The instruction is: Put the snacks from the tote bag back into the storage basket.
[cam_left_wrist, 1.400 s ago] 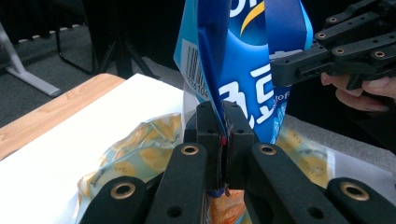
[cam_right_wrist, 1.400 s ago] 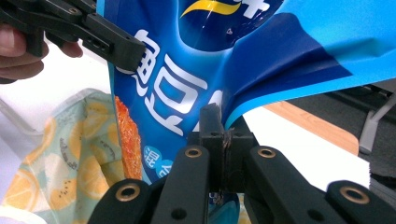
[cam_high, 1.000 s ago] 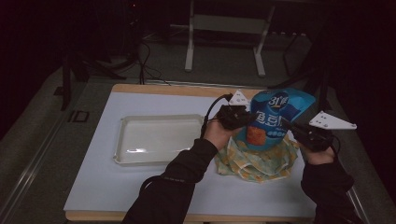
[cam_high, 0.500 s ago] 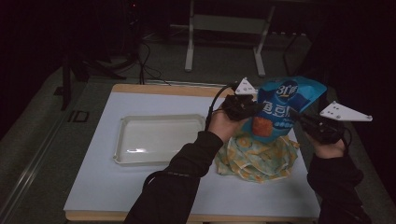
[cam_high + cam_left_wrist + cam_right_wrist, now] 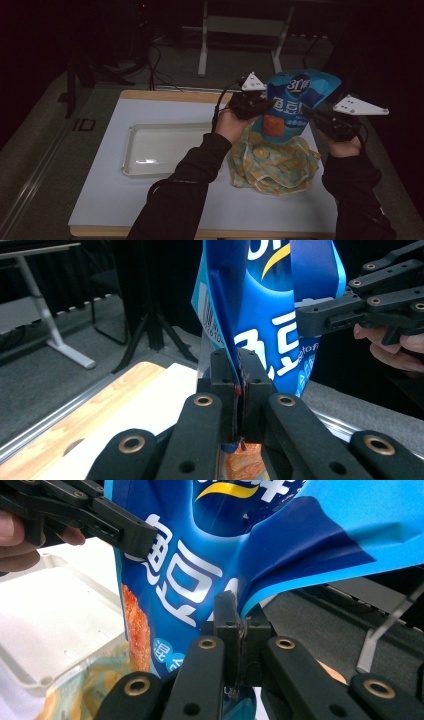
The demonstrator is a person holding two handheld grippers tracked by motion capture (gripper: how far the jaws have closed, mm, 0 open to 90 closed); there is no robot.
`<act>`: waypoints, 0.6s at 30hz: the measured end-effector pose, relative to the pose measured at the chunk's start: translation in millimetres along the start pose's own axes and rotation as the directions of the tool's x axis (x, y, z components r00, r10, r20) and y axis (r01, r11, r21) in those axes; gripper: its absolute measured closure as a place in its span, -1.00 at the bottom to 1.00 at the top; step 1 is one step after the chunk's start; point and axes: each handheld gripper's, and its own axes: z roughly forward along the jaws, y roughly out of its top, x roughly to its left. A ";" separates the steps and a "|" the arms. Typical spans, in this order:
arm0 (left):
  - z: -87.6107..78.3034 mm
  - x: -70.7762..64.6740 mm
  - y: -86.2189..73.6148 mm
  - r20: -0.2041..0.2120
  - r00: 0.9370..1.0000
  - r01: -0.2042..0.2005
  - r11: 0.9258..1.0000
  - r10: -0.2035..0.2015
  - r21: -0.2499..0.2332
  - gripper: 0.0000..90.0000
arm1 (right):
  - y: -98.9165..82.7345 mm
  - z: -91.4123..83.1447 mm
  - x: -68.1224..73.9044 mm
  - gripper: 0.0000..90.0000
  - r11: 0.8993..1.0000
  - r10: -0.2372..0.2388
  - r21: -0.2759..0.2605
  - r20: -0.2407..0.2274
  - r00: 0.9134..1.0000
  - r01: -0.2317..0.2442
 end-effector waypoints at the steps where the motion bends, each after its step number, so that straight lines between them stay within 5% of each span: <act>1: -2.6 1.8 -0.1 -0.001 1.000 0.005 1.000 -0.005 -0.001 0.97 | 1.7 2.4 1.0 0.98 1.000 -0.004 -0.002 -0.001 1.000 0.004; 18: -48.6 23.1 -8.8 -0.067 0.997 0.038 0.999 -0.038 -0.012 0.97 | 26.7 37.4 27.8 0.98 1.000 -0.018 -0.019 -0.065 0.998 0.016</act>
